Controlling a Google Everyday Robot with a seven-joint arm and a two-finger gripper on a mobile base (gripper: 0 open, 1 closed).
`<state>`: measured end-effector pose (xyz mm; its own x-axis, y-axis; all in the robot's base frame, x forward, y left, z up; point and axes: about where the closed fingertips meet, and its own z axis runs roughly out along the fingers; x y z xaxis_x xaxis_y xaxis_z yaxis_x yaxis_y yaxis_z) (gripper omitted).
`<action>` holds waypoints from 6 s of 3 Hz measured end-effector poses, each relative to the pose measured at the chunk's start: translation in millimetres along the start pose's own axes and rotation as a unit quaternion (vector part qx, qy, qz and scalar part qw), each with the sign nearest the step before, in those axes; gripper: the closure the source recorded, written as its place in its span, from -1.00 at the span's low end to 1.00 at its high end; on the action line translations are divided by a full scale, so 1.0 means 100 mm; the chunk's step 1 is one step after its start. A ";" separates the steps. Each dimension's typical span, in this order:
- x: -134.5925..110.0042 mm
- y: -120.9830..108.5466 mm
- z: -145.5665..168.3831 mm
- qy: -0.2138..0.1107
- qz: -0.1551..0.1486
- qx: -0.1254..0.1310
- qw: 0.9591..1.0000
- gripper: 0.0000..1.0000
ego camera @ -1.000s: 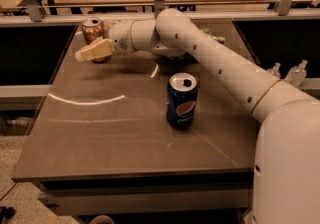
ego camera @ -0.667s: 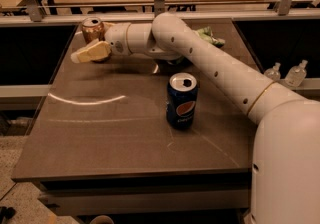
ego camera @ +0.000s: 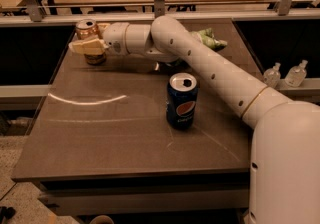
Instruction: Knock orange can over
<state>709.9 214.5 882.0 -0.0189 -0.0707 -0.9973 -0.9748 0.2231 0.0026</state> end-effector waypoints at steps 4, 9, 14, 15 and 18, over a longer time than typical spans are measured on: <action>-0.84 -0.47 -0.55 0.074 -0.094 -0.014 0.993 1.00; -1.13 0.41 -1.48 0.228 -0.362 -0.126 0.895 1.00; -0.58 0.90 -1.12 0.317 -0.482 -0.313 0.754 1.00; -0.30 1.09 -0.95 0.378 -0.477 -0.356 0.709 1.00; 0.20 1.25 -1.11 0.408 -0.515 -0.303 0.690 1.00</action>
Offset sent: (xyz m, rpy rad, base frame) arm 0.0415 -0.0462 0.0586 -0.1133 -0.1213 0.0175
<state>562.9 132.9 870.6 0.8756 -0.4681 -0.1190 -0.4737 -0.7842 -0.4008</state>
